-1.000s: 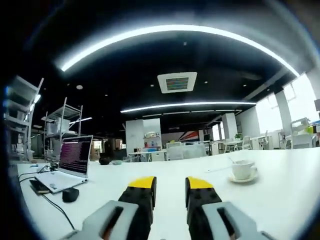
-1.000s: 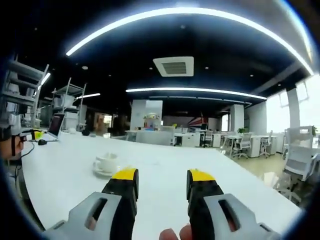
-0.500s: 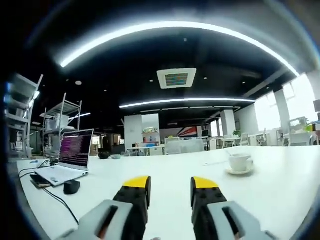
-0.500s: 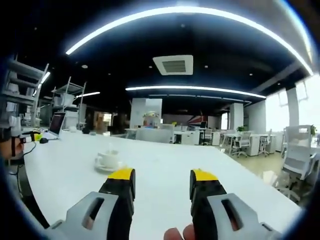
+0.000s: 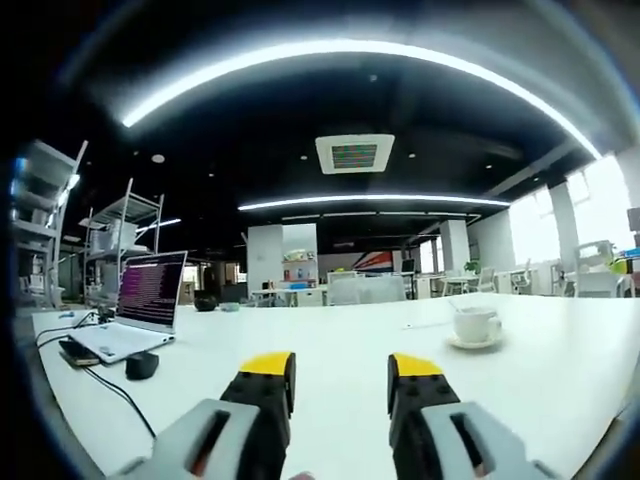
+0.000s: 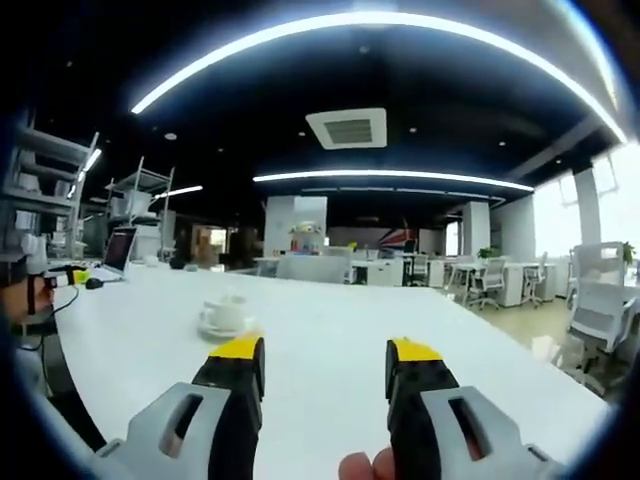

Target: Tidy tabletop coffee trays, cups and spoons，present forward

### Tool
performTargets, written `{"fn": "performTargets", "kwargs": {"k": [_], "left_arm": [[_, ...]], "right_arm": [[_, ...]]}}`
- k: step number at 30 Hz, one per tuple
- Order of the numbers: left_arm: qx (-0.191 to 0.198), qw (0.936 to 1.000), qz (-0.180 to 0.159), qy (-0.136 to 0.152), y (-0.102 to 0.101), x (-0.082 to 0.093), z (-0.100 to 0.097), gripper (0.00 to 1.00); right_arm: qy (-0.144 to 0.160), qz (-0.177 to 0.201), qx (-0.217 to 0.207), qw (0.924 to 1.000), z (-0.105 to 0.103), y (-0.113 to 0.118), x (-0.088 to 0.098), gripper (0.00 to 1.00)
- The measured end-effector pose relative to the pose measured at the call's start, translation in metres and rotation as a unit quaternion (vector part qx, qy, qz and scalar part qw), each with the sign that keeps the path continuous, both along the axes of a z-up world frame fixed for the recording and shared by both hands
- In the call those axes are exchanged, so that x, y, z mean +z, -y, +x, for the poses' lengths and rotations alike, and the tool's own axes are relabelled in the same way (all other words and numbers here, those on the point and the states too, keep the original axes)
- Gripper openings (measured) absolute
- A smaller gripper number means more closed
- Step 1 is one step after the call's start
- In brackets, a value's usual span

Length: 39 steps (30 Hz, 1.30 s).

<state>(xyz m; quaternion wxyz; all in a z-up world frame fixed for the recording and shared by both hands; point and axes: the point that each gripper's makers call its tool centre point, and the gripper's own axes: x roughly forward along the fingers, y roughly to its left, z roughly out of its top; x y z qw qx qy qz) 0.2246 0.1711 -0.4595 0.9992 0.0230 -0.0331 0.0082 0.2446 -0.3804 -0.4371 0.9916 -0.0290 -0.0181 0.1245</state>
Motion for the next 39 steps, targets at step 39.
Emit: {"fn": "performTargets", "kwargs": {"k": [39], "left_arm": [[0.000,0.9999,-0.005,0.010,0.011,0.023,0.000,0.42]], "right_arm": [[0.011,0.000,-0.004,0.9999,-0.009,-0.007,0.007,0.53]]}}
